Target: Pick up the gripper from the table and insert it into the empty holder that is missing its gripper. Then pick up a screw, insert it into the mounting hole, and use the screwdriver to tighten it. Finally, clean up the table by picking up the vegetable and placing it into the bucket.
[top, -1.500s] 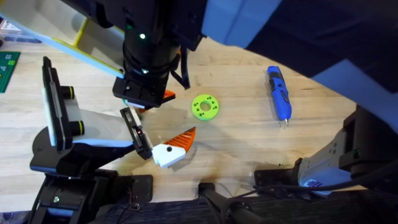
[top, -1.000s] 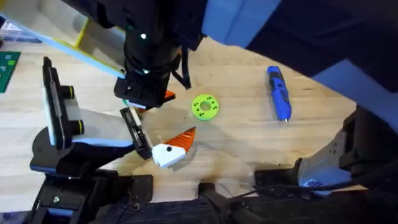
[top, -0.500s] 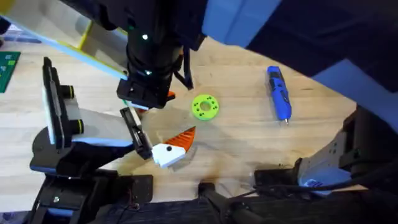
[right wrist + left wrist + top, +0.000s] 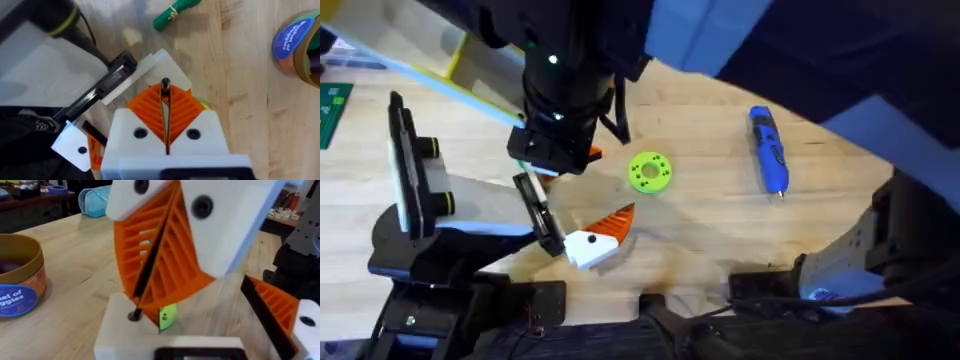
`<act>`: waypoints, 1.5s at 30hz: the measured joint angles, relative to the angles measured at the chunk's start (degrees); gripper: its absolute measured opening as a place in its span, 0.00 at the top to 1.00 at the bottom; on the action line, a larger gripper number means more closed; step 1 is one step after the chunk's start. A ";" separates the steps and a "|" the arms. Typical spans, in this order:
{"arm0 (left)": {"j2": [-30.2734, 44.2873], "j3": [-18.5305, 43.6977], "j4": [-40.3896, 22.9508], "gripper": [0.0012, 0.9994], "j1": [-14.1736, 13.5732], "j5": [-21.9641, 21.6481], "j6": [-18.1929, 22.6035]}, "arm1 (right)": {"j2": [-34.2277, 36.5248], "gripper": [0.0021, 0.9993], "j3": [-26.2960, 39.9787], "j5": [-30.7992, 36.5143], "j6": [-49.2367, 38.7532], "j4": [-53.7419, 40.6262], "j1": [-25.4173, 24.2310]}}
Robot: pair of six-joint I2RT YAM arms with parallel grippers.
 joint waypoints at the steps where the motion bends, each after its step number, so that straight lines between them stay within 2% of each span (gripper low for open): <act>1: 0.00 0.00 0.00 0.01 0.00 0.00 0.00 | 0.00 0.99 0.00 0.00 0.00 0.00 0.00; 45: -0.01 0.00 0.04 0.01 0.00 0.01 0.04 | 0.00 0.99 0.33 -0.10 0.00 0.00 -0.74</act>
